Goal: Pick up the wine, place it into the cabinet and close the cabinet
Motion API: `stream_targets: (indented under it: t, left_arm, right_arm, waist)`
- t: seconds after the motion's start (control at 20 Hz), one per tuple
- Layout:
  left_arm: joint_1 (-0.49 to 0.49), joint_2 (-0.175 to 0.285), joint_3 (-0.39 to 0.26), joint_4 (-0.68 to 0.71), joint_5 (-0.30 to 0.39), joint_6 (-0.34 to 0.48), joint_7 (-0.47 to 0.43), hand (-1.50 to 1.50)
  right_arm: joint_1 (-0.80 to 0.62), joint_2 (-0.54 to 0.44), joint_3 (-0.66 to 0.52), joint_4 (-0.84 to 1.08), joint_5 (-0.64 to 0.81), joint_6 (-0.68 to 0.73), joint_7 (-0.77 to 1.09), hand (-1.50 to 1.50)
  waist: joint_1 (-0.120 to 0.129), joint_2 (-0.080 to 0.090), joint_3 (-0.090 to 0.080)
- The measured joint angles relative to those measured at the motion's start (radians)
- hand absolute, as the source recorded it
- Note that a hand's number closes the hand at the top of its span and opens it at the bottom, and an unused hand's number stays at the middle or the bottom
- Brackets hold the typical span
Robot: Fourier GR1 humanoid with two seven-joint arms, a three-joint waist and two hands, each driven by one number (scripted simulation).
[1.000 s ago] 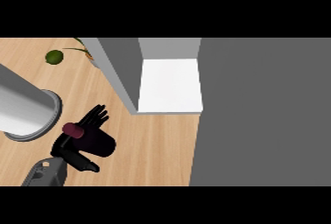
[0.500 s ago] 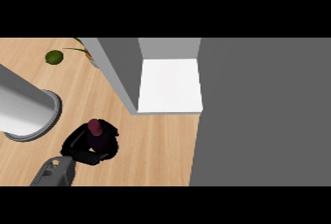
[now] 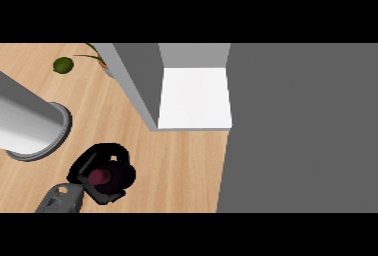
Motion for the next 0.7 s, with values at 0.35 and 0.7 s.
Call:
stream_targets:
  t: [0.35, 0.7]
  left_arm:
    - [0.076, -0.035, 0.160, -0.064, 0.109, 0.226, -0.022, 1.50]
    - [0.151, -0.075, 0.195, -0.281, 0.135, 0.356, -0.030, 1.50]
  right_arm:
    - [0.008, 0.005, -0.009, 0.003, 0.001, -0.001, -0.007, -1.50]
    - [0.016, 0.005, 0.002, -0.002, 0.001, 0.002, 0.002, -1.50]
  waist:
    - [0.013, -0.003, 0.001]
    - [0.013, -0.003, 0.001]
